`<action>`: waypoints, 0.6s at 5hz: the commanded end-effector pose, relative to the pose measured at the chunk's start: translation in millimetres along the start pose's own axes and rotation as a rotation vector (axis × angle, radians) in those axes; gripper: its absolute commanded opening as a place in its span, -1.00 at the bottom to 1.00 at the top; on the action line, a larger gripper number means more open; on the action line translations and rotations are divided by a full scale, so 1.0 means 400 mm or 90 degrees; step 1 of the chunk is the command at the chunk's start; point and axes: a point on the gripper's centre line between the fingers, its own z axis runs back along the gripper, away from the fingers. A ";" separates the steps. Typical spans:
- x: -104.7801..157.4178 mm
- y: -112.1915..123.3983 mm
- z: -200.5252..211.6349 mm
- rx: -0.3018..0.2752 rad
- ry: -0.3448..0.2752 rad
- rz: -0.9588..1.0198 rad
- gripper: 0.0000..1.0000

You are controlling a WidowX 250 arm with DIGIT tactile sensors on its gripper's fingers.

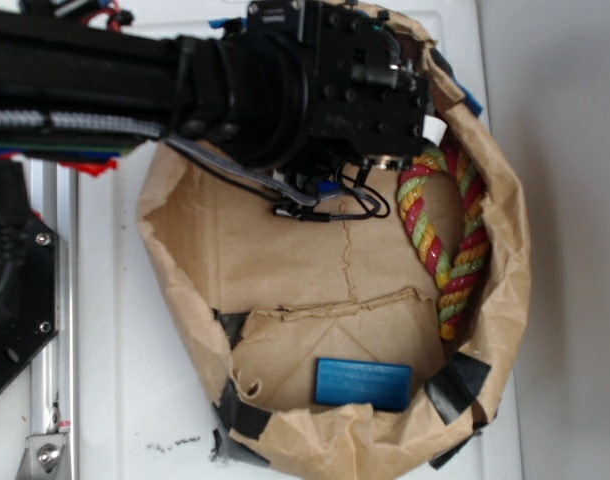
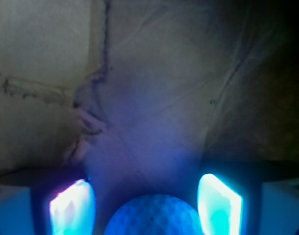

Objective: Grab the blue ball.

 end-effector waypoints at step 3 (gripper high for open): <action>0.034 0.004 0.050 -0.010 -0.049 -0.004 -1.00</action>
